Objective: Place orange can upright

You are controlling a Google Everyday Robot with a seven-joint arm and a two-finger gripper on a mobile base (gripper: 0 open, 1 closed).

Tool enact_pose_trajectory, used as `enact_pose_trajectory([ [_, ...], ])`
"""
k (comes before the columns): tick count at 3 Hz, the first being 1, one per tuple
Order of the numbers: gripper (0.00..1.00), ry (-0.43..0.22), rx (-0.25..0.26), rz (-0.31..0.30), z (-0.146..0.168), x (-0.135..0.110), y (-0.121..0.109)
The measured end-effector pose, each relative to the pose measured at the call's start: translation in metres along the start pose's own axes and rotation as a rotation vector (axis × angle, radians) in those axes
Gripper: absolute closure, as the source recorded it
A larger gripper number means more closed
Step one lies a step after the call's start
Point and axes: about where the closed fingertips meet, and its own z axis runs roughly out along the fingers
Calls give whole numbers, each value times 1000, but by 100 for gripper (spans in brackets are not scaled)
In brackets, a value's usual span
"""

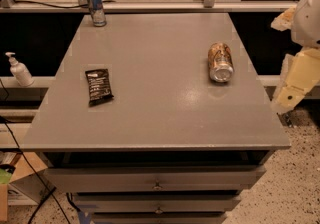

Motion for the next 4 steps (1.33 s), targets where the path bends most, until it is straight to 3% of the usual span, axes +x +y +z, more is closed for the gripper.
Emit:
enact_pose_trajectory([
  [1,0,-110,-31,24,19,-10,-21],
  [3,0,-139,-49,30,26,-15,-24],
  [4,0,-189,-44,65,33,-22,-28],
])
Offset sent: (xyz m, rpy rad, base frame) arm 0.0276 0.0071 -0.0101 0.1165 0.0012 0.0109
